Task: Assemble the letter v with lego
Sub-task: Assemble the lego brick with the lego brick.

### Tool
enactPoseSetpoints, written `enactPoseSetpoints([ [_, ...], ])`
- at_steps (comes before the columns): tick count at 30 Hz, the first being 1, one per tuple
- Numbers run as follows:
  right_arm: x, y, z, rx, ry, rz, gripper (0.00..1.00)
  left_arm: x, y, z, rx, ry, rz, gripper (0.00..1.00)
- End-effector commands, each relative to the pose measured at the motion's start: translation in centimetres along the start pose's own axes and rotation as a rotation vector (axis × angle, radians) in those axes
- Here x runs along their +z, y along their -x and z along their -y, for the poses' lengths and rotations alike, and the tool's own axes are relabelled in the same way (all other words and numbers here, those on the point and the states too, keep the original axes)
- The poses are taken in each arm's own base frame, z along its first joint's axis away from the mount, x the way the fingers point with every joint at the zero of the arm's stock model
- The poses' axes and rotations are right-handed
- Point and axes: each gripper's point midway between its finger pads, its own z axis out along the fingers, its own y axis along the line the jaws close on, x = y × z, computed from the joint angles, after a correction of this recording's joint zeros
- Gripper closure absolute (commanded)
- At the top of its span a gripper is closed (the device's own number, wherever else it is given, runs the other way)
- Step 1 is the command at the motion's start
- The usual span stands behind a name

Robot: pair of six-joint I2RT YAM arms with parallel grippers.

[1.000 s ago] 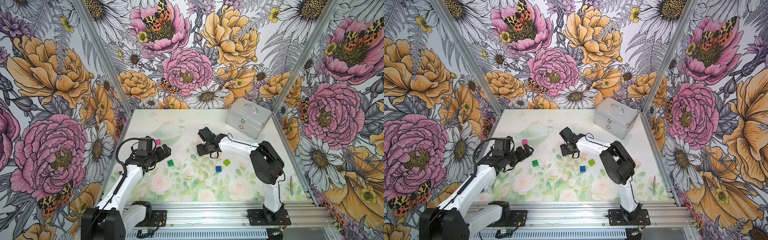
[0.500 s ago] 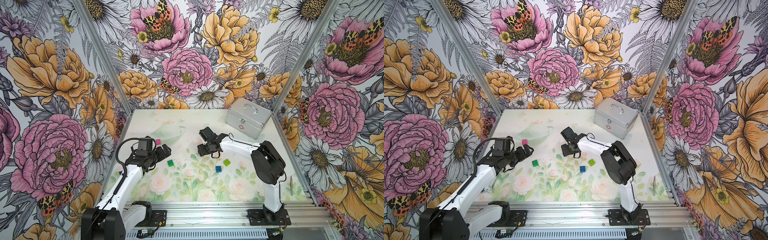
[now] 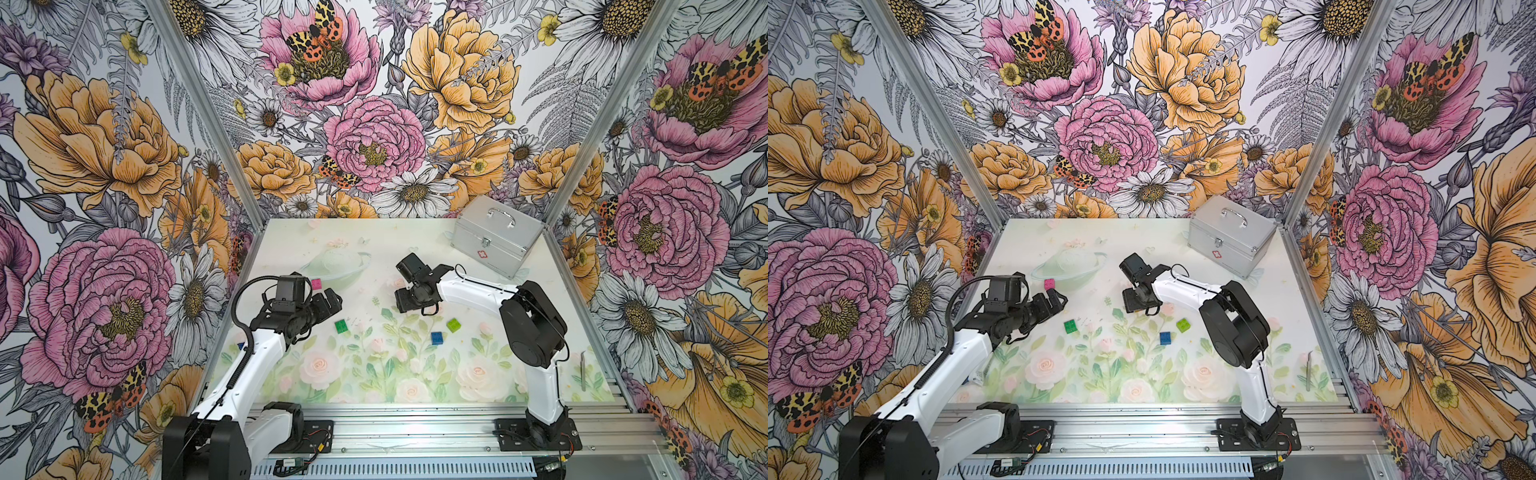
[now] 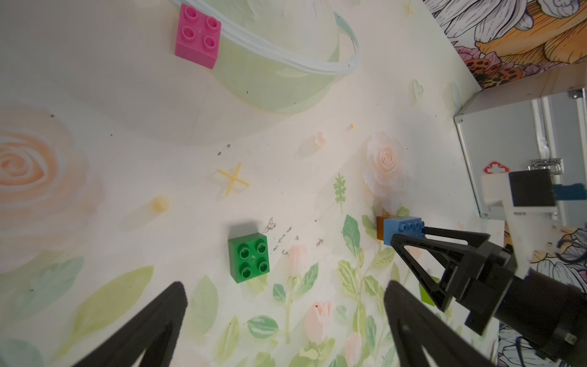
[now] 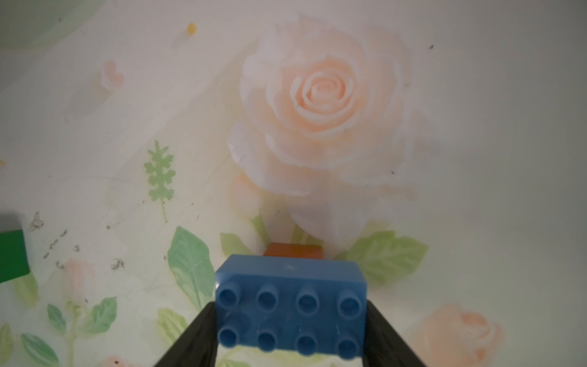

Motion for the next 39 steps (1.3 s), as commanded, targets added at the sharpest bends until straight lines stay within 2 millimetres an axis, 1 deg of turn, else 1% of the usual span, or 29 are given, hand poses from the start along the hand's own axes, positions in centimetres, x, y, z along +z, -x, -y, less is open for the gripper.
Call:
enactPoseSetpoints([
  [1, 3.4, -6.7, 3.1, 0.051, -0.142, -0.242, 0.82, -0.1, 0.1, 0.0, 0.028, -0.018, 0.011, 0.01],
  [2, 3.4, -6.8, 3.3, 0.048, -0.160, -0.246, 0.82, -0.1, 0.1, 0.1, 0.028, -0.018, 0.012, 0.01],
  [5, 3.6, -7.0, 3.0, 0.031, -0.159, -0.256, 0.82, 0.0, 0.1, 0.0, 0.028, -0.015, 0.011, 0.01],
  [10, 4.7, -7.8, 3.1, 0.041, -0.150, -0.295, 0.81, 0.0, 0.1, 0.0, 0.027, -0.016, 0.008, 0.01],
  [11, 4.8, -7.9, 3.1, 0.043, -0.150, -0.300, 0.81, 0.0, 0.1, 0.0, 0.026, -0.017, 0.009, 0.01],
  [14, 4.2, -7.2, 3.0, 0.049, -0.156, -0.286, 0.72, -0.1, 0.2, 0.2, 0.028, -0.024, 0.010, 0.01],
  [15, 3.9, -6.7, 2.8, 0.051, -0.149, -0.274, 0.68, -0.2, 0.2, 0.3, 0.028, -0.029, 0.011, 0.01],
  [18, 3.1, -5.1, 2.2, 0.057, -0.139, -0.239, 0.53, -0.4, 0.6, 0.9, 0.027, -0.045, 0.014, 0.01],
  [23, 1.6, -2.4, 1.0, 0.053, -0.115, -0.176, 0.36, -1.0, 1.2, 1.9, 0.024, -0.077, 0.027, 0.01],
  [24, 1.2, -1.8, 0.9, 0.051, -0.113, -0.165, 0.30, -1.2, 1.2, 2.0, 0.024, -0.081, 0.030, 0.01],
  [25, 0.9, -1.3, 0.7, 0.048, -0.114, -0.154, 0.27, -1.2, 1.2, 2.1, 0.022, -0.085, 0.031, 0.01],
  [27, 0.0, -0.2, 0.4, 0.040, -0.104, -0.124, 0.26, -1.4, 1.2, 2.2, 0.018, -0.093, 0.035, 0.01],
  [29, -0.9, 0.8, 0.3, 0.038, -0.105, -0.095, 0.20, -1.5, 1.1, 2.2, 0.015, -0.094, 0.036, 0.01],
  [32, -2.6, 2.3, 0.0, 0.033, -0.099, -0.049, 0.17, -1.4, 0.9, 2.1, 0.007, -0.092, 0.030, 0.01],
  [34, -3.8, 3.2, -0.4, 0.025, -0.085, -0.019, 0.11, -1.2, 0.8, 2.1, 0.000, -0.092, 0.022, 0.01],
  [36, -5.0, 3.7, -0.5, 0.018, -0.077, 0.008, 0.08, -1.2, 0.6, 2.2, -0.002, -0.096, 0.017, 0.01],
  [39, -6.7, 3.9, -0.2, 0.019, -0.075, 0.039, 0.05, -1.1, 0.3, 2.3, -0.010, -0.090, 0.014, 0.01],
])
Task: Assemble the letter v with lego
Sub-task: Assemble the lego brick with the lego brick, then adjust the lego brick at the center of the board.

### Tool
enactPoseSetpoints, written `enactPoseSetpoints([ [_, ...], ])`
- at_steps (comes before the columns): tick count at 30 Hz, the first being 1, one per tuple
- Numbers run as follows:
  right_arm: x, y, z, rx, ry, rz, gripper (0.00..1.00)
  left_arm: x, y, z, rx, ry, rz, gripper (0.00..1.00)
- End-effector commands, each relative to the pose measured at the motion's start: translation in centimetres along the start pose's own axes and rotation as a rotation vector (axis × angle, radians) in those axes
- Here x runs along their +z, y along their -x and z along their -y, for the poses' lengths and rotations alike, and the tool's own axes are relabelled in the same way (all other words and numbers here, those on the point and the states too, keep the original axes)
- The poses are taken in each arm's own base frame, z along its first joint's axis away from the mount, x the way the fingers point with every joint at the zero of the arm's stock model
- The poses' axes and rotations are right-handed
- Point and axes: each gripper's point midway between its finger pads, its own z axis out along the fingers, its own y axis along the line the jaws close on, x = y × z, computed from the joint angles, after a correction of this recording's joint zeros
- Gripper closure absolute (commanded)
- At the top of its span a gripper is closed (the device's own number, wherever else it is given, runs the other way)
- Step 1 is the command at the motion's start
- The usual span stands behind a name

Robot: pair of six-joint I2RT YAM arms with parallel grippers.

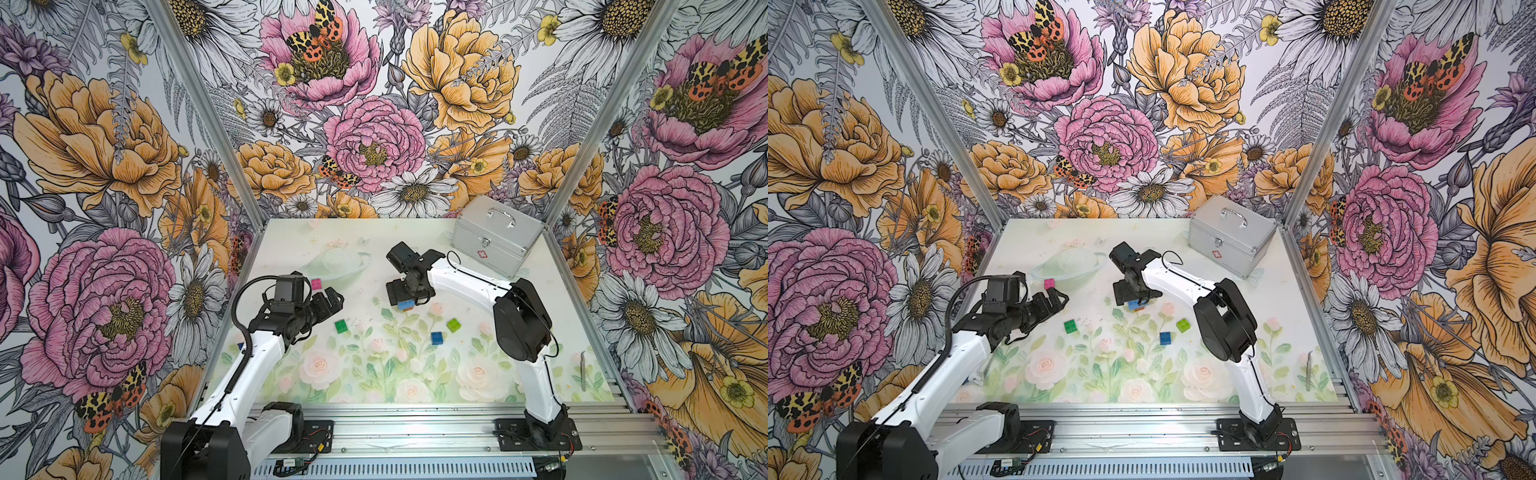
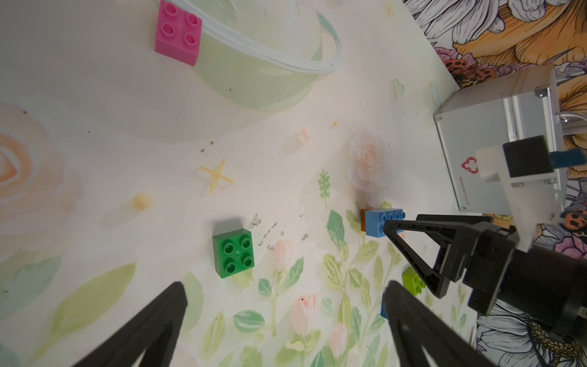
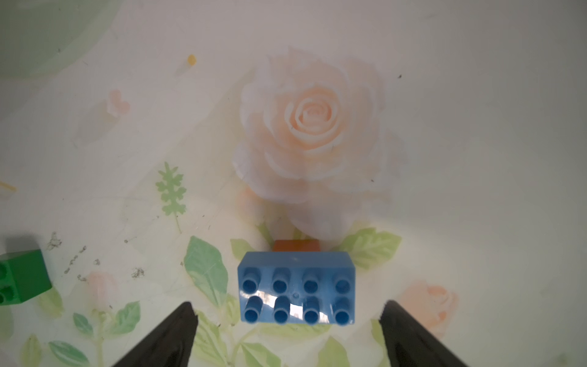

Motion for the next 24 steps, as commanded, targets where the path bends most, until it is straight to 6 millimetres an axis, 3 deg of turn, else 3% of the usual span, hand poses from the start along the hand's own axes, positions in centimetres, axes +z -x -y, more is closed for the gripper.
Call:
enactPoseSetpoints([
  [1, -4.4, 1.2, 0.7, 0.000, 0.001, 0.088, 0.05, -0.5, 0.3, 1.3, 0.001, -0.040, 0.017, 0.01],
  [9, -6.1, -2.4, 3.8, 0.039, -0.048, 0.102, 0.09, 0.7, -1.4, 1.1, 0.038, 0.026, -0.019, 0.01],
  [16, -3.5, -6.1, 8.7, 0.171, -0.106, 0.060, 0.30, 2.7, -2.2, 1.4, 0.086, 0.083, -0.073, 0.04],
  [20, -1.9, -5.3, 11.1, 0.248, -0.160, 0.051, 0.36, 3.4, -2.5, 1.3, 0.087, 0.104, -0.095, 0.05],
  [24, 0.0, -2.8, 10.0, 0.236, -0.136, 0.048, 0.37, 3.4, -2.5, 0.5, 0.077, 0.122, -0.088, 0.04],
])
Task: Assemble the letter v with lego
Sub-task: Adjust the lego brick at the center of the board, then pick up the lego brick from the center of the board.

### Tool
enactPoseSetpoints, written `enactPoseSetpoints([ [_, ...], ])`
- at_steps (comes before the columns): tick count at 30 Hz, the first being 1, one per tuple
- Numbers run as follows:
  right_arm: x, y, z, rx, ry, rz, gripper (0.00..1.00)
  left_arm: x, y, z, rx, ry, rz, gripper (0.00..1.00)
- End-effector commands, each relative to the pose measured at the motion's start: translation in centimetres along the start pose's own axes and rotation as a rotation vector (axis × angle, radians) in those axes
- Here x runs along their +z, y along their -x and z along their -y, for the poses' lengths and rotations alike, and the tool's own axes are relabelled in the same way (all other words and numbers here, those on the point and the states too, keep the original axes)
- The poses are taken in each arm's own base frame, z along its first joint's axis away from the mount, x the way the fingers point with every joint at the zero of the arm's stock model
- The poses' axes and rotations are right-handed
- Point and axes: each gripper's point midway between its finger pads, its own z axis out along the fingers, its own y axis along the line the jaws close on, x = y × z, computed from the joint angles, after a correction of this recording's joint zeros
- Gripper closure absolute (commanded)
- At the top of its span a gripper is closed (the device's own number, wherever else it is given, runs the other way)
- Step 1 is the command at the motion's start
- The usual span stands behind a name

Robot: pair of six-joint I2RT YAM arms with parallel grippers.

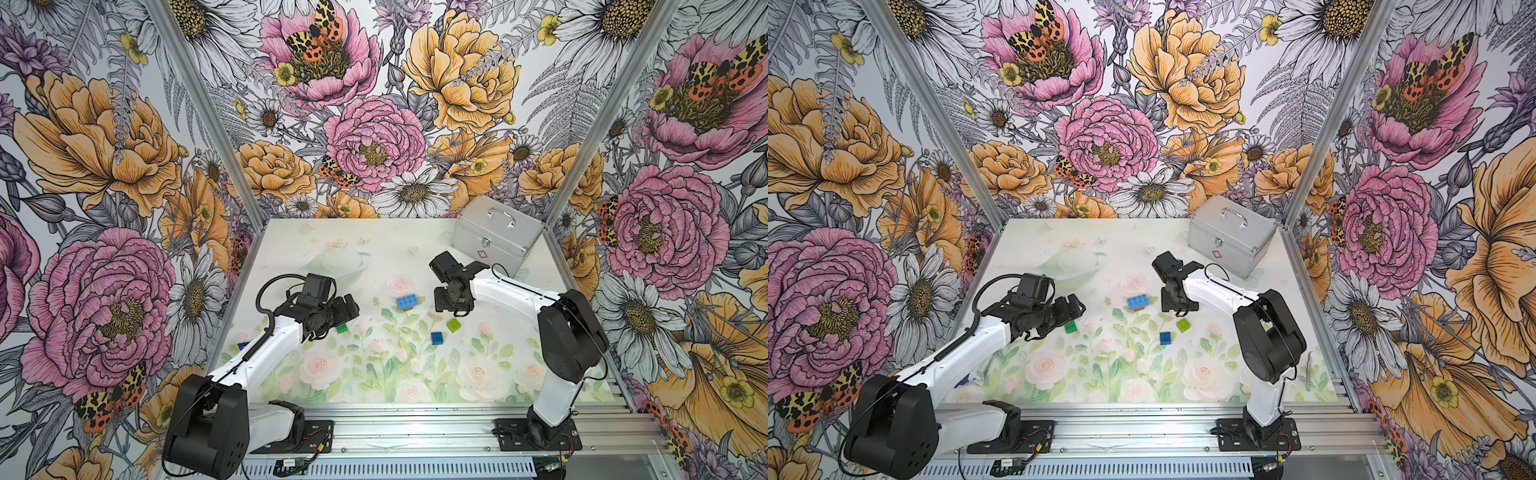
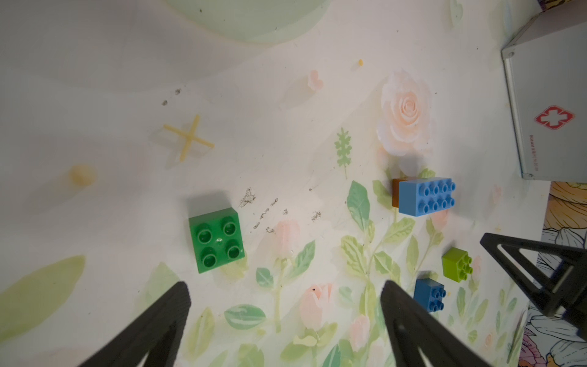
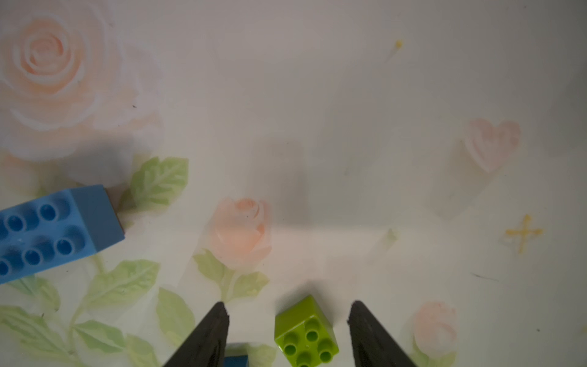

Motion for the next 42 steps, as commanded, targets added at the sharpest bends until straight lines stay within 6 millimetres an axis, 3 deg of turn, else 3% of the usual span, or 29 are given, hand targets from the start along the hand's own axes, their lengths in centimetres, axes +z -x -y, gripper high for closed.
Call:
enactPoseSetpoints([
  [1, 1.0, 3.0, -2.6, -0.002, 0.036, 0.052, 0.37, -0.5, 0.9, -0.4, -0.007, 0.015, 0.041, 0.05],
  [8, 2.8, 3.7, -5.1, -0.036, 0.062, 0.028, 0.37, -0.3, 0.6, -3.0, -0.060, 0.037, 0.030, 0.04],
  [14, 2.3, 2.8, -7.4, -0.066, 0.100, 0.022, 0.37, 0.2, 0.2, -3.0, -0.055, 0.035, -0.001, 0.07],
  [24, 1.3, 1.8, -9.0, -0.073, 0.127, 0.028, 0.37, 0.8, -0.1, -2.9, -0.036, 0.051, -0.018, 0.09],
  [28, 0.7, 1.7, -7.9, -0.068, 0.108, 0.042, 0.34, 1.6, -0.6, -2.6, -0.003, 0.072, -0.049, 0.15],
  [33, -0.1, 0.9, -5.3, -0.046, 0.071, 0.054, 0.15, 3.1, -1.5, -3.2, 0.015, 0.152, -0.096, 0.25],
  [42, -0.2, -0.7, -2.4, -0.038, 0.006, 0.054, 0.02, 4.5, -1.1, -3.2, 0.064, 0.267, -0.108, 0.39],
])
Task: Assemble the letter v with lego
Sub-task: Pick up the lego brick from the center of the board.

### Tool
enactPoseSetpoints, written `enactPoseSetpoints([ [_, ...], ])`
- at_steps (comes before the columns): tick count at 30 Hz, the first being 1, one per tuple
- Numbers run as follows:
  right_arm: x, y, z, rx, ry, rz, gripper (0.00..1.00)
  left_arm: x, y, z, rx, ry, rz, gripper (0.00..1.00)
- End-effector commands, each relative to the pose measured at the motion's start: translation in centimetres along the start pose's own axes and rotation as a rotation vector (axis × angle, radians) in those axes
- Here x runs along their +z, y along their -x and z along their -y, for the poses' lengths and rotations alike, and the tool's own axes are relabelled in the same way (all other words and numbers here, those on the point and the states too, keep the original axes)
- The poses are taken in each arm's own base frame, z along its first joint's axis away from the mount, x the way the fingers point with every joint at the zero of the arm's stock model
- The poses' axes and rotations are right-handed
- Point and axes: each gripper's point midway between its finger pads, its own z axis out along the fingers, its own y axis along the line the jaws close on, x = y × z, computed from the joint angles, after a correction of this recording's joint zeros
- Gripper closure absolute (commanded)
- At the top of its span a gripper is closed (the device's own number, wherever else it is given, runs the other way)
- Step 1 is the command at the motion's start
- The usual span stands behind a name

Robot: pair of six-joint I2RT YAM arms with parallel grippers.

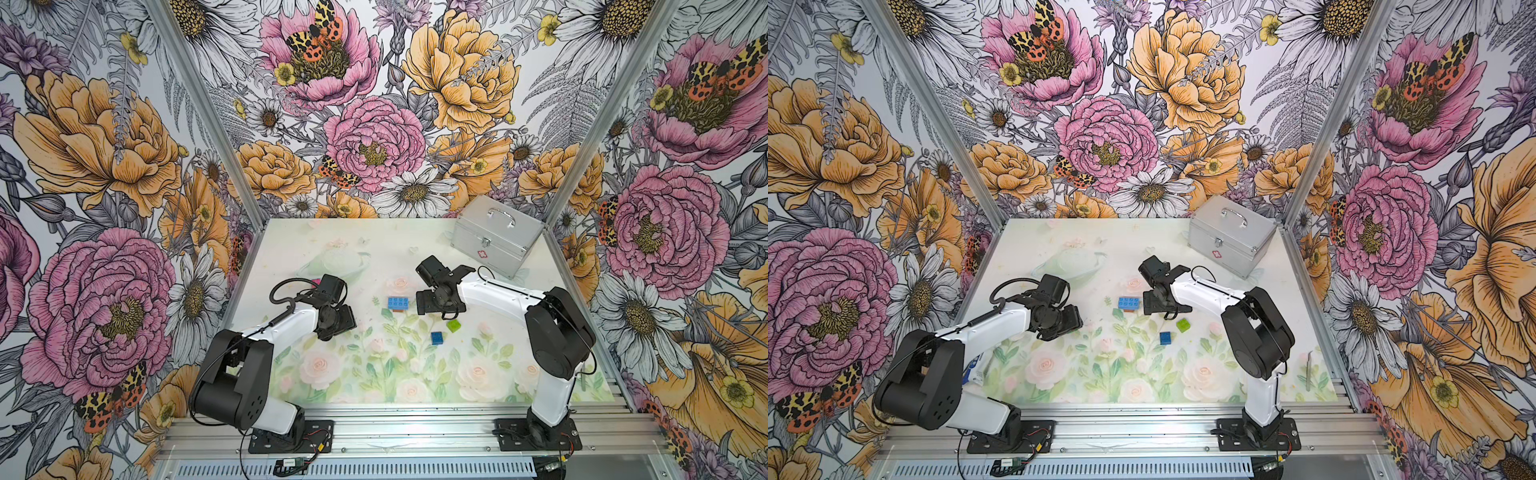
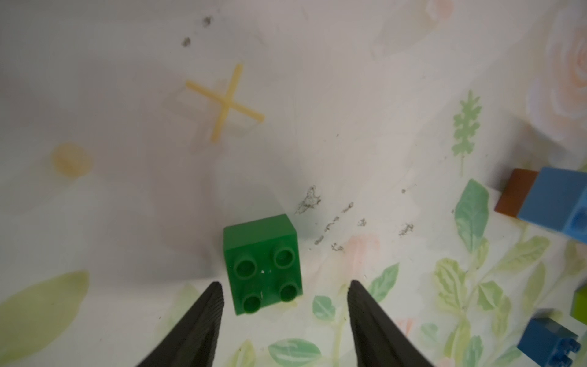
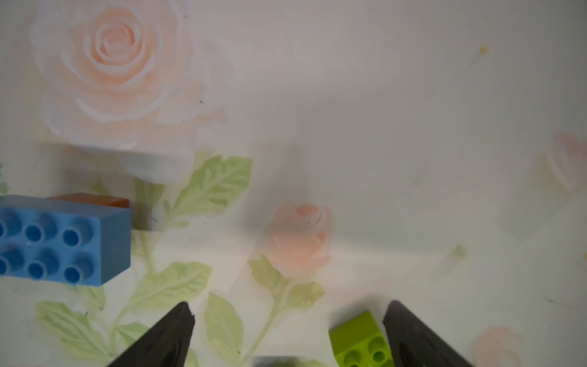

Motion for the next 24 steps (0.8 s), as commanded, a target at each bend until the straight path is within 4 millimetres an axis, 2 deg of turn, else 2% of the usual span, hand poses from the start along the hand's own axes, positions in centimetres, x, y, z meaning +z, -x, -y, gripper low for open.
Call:
enactPoseSetpoints([
  [1, -0.5, 0.1, 1.0, 0.008, -0.033, 0.031, 0.01, -0.1, 1.1, -0.2, 0.017, 0.067, 0.035, 0.41],
  [5, -0.6, -0.5, 2.0, 0.014, -0.052, 0.032, 0.01, 0.0, 1.2, -0.4, 0.047, 0.119, 0.024, 0.53],
  [11, -0.9, -1.1, 3.0, 0.025, -0.064, 0.033, 0.01, 0.7, 0.8, 0.2, 0.124, 0.172, -0.025, 0.59],
  [13, -1.2, -1.2, 3.3, 0.029, -0.067, 0.038, 0.01, 0.9, 0.7, 0.6, 0.144, 0.171, -0.037, 0.64],
  [17, -1.3, -2.0, 4.4, 0.046, -0.080, 0.032, 0.01, 0.2, 0.9, 2.7, 0.206, 0.130, -0.028, 0.76],
  [24, -1.6, -2.9, 6.0, 0.077, -0.096, 0.030, 0.01, -2.4, 2.2, 6.6, 0.287, 0.058, 0.020, 0.82],
])
